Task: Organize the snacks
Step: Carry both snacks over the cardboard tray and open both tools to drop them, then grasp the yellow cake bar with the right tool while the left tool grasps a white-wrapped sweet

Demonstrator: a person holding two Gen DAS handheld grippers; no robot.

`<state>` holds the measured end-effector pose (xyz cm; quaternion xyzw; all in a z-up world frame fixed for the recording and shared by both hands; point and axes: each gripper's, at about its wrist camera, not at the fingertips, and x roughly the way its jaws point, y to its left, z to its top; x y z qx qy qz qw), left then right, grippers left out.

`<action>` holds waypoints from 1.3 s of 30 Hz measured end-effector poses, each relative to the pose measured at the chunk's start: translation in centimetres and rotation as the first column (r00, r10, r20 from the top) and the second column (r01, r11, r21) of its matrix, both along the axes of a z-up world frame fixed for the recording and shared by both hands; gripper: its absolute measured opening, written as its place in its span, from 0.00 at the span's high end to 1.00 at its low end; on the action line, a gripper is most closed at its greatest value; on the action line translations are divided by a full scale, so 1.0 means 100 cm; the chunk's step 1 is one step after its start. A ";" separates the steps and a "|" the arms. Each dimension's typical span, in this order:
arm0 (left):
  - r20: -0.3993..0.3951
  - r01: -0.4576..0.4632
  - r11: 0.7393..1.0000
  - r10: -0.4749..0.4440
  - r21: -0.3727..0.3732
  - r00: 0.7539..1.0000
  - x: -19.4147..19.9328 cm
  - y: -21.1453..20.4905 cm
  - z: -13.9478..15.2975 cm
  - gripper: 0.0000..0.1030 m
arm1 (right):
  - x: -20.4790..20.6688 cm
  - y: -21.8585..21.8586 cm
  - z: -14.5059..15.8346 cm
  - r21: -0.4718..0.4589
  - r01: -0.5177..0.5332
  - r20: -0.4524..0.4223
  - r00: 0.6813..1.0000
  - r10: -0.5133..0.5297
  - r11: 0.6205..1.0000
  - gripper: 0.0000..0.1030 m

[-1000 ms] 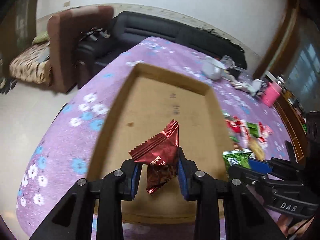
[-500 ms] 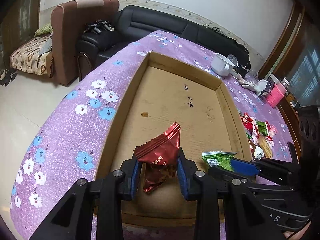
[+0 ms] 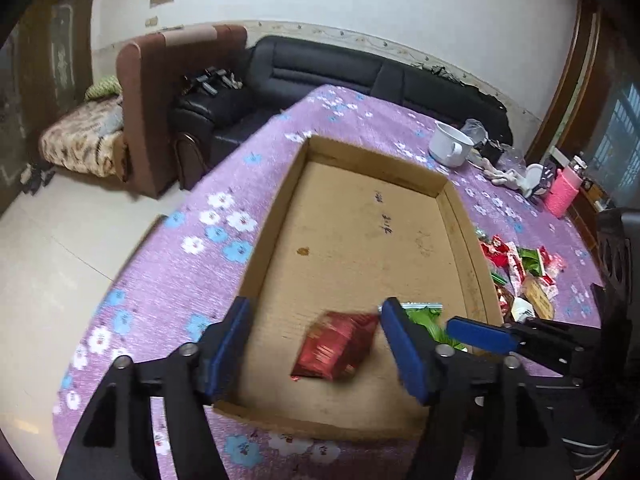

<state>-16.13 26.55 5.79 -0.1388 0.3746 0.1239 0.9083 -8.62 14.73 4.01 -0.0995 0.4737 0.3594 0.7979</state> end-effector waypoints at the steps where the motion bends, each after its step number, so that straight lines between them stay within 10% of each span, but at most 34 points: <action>1: 0.001 -0.008 1.000 0.008 0.015 1.000 -0.001 -0.002 0.002 0.26 | -0.001 -0.001 0.003 0.004 0.002 0.009 1.000 -0.002 1.000 0.57; 21: 0.035 0.006 0.987 -0.011 0.158 0.999 -0.017 -0.051 0.043 0.16 | -0.010 -0.069 0.035 0.120 0.087 0.049 0.994 -0.094 0.989 0.51; 34: 0.006 0.181 0.982 -0.182 0.055 0.983 0.007 -0.101 0.030 0.16 | 0.052 -0.243 0.023 0.075 0.433 0.061 0.897 -0.438 0.898 0.42; 39: -0.015 0.296 0.954 -0.295 0.041 0.955 0.021 -0.140 0.022 0.16 | 0.069 -0.243 0.009 0.096 0.400 0.036 0.914 -0.405 0.911 0.42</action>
